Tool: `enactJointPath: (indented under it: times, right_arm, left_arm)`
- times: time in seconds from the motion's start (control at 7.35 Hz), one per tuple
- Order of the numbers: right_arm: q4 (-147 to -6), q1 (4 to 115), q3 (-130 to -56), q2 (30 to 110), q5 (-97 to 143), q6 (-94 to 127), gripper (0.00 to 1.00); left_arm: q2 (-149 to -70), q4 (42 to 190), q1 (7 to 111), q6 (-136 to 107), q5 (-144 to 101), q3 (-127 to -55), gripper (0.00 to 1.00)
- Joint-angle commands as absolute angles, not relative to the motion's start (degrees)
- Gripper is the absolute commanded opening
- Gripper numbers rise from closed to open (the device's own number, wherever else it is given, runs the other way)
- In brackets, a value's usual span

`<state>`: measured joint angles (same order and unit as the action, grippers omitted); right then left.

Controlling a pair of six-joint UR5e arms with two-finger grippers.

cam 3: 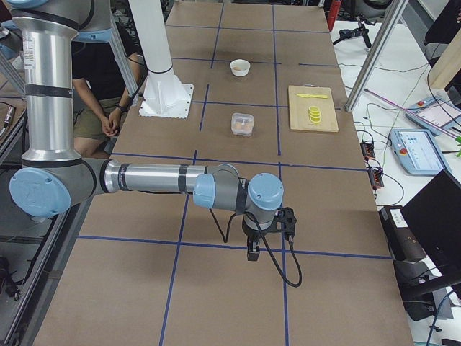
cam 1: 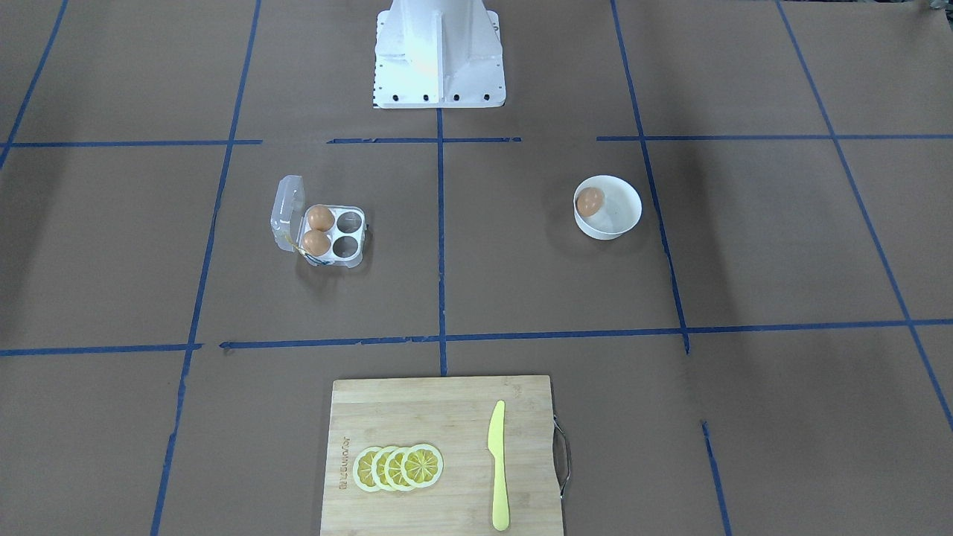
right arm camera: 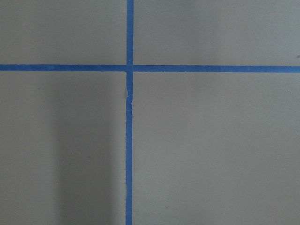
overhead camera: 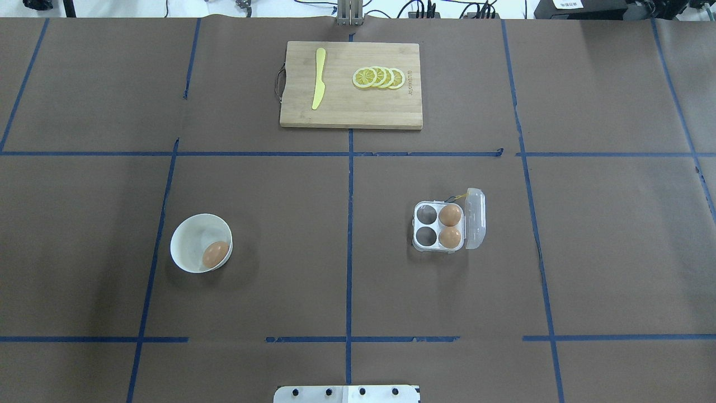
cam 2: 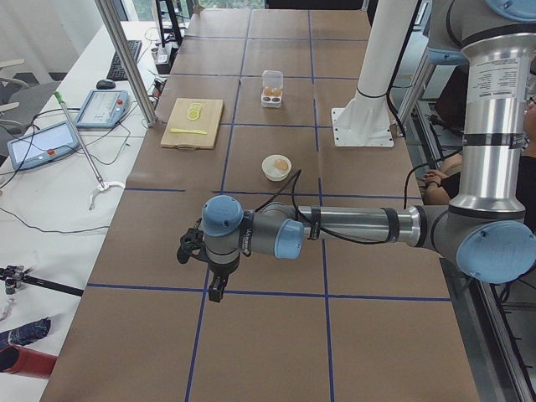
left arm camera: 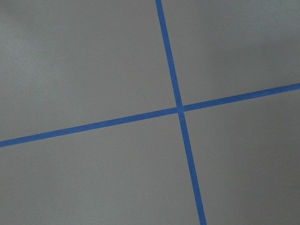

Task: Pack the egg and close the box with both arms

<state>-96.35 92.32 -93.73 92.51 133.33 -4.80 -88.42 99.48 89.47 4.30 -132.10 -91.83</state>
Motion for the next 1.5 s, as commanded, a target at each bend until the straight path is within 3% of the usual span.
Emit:
enactJointPath:
  times: [0.0,0.27,0.68,0.95,1.36]
  right_arm:
    - [-96.24,92.72,-94.21,92.55,133.5,-4.66,1.0]
    - [-96.24,92.72,-95.09,91.41,133.77,-4.57,1.0]
    - [-96.33,92.64,-97.12,91.41,134.47,-4.48,1.0]
    - [-96.24,92.64,-96.94,91.41,137.09,-4.48,1.0]
    - [-96.24,92.64,-96.86,91.76,137.11,-4.66,1.0]
  left_arm:
    - [-88.42,99.75,89.47,4.22,-132.36,-92.02,1.0]
    - [-89.2,99.93,88.78,0.3,-132.45,-97.43,1.0]
    - [-89.91,100.11,74.41,-22.5,-132.01,-111.49,1.0]
    - [-89.91,100.11,63.25,-39.65,-128.51,-120.02,0.95]
    - [-90.17,108.79,44.46,-64.79,-116.08,-121.73,0.95]
